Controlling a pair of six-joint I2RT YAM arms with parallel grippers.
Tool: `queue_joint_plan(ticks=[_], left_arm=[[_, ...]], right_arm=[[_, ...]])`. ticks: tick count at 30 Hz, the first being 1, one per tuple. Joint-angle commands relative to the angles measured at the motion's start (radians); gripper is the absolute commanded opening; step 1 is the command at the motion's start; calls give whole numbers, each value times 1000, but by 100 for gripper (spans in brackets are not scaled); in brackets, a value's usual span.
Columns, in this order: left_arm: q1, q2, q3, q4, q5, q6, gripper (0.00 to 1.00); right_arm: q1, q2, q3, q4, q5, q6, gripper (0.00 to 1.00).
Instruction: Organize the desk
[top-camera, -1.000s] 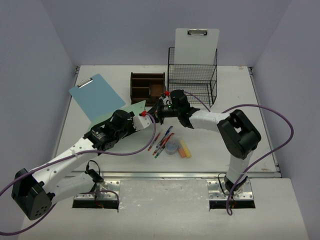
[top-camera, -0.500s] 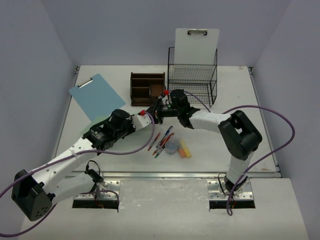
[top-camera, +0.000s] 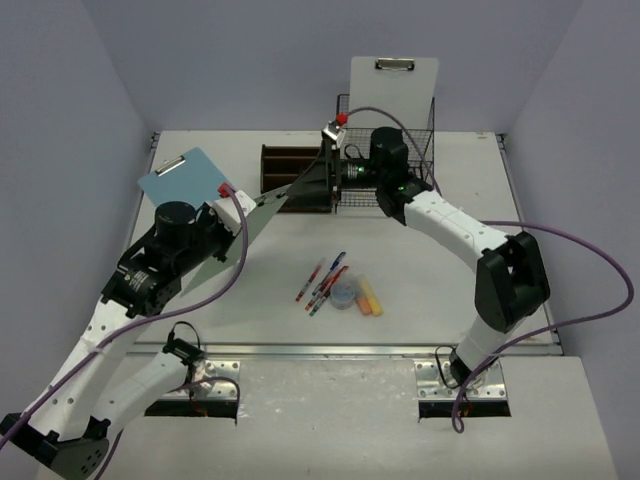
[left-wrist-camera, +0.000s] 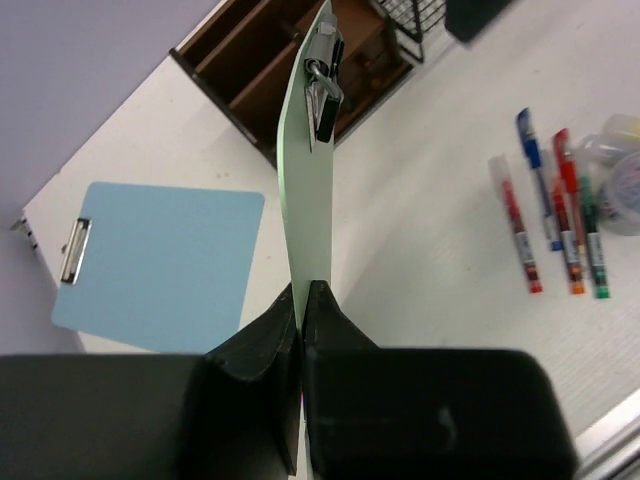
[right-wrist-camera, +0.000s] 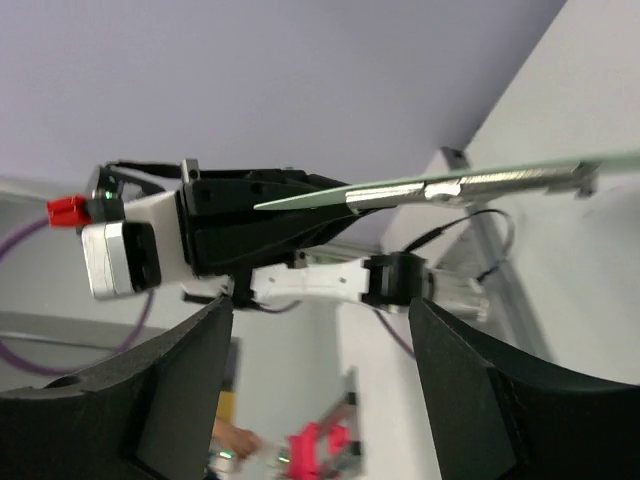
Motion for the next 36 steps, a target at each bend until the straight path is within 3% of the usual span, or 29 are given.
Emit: queue_joint_plan(ticks=[1, 3, 4, 5, 6, 11, 15, 22, 36], left_arm=[[2, -32, 65, -3, 175, -88, 0], [2, -43, 74, 4, 217, -110, 0], [2, -44, 75, 8, 239, -119, 0], [2, -44, 78, 15, 272, -129, 0], [2, -44, 83, 21, 291, -139, 0], [3, -40, 119, 29, 381, -159, 0], [2, -30, 163, 34, 466, -189, 0], [16, -39, 192, 81, 557, -270, 0], [29, -94, 155, 130, 616, -318, 0]], right_arm=[[-127, -85, 205, -184, -144, -419, 70], [-164, -94, 306, -418, -182, -619, 69], [-165, -101, 374, -530, -174, -783, 70], [-164, -112, 475, -651, -157, -1050, 69], [-157, -139, 511, -717, -140, -1188, 69], [-130, -172, 637, -997, -38, -1608, 62], [20, -206, 633, -1176, 79, -1919, 60], [153, -249, 524, -1250, 146, -2046, 59], [153, -183, 494, -1172, 59, -1937, 56]])
